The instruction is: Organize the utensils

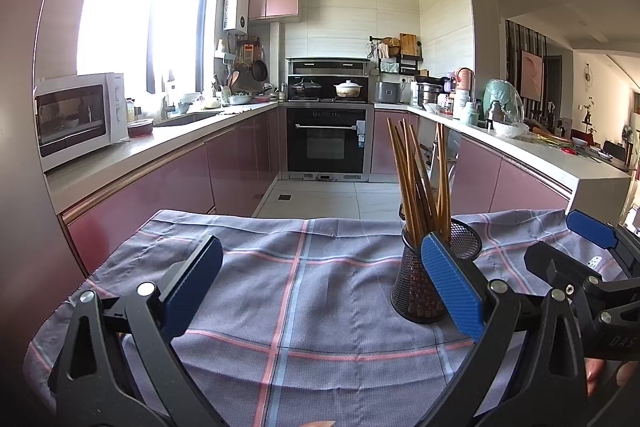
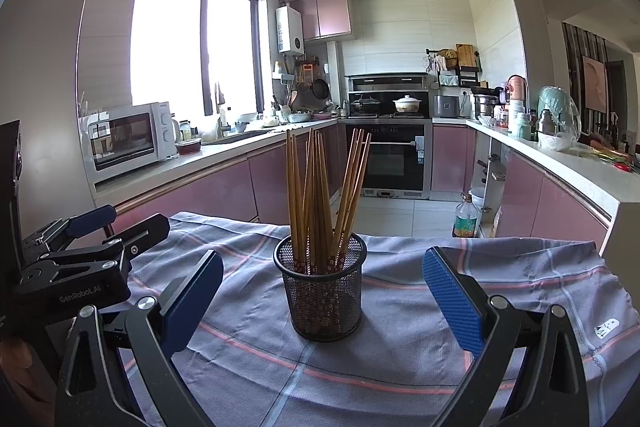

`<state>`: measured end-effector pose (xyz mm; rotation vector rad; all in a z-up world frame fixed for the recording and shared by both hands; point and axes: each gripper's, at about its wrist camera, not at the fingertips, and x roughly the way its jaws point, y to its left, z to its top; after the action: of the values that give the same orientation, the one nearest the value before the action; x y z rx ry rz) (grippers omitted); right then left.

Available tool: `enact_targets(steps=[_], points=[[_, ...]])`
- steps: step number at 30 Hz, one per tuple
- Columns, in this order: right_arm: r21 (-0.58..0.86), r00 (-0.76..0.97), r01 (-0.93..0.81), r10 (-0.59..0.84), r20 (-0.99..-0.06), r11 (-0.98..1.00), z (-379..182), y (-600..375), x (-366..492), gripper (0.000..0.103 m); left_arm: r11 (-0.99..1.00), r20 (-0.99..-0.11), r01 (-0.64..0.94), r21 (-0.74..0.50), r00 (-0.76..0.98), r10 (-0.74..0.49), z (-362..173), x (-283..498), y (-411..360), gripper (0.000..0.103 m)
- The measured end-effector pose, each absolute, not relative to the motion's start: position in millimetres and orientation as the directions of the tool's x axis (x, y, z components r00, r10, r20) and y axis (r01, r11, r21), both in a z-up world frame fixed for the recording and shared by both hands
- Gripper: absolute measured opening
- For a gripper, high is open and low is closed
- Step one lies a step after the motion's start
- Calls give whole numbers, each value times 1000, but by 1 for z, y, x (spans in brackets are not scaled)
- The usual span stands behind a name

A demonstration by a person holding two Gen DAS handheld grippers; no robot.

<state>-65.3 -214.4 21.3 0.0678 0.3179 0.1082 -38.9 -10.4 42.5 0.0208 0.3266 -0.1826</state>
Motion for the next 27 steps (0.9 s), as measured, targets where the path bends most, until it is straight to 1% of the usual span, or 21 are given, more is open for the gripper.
enact_targets(steps=[27], points=[[84,943,-98,120,-312,992,20,-213,-62,96,984,-327,176,-3,930,-167,38,-40,-14,98]])
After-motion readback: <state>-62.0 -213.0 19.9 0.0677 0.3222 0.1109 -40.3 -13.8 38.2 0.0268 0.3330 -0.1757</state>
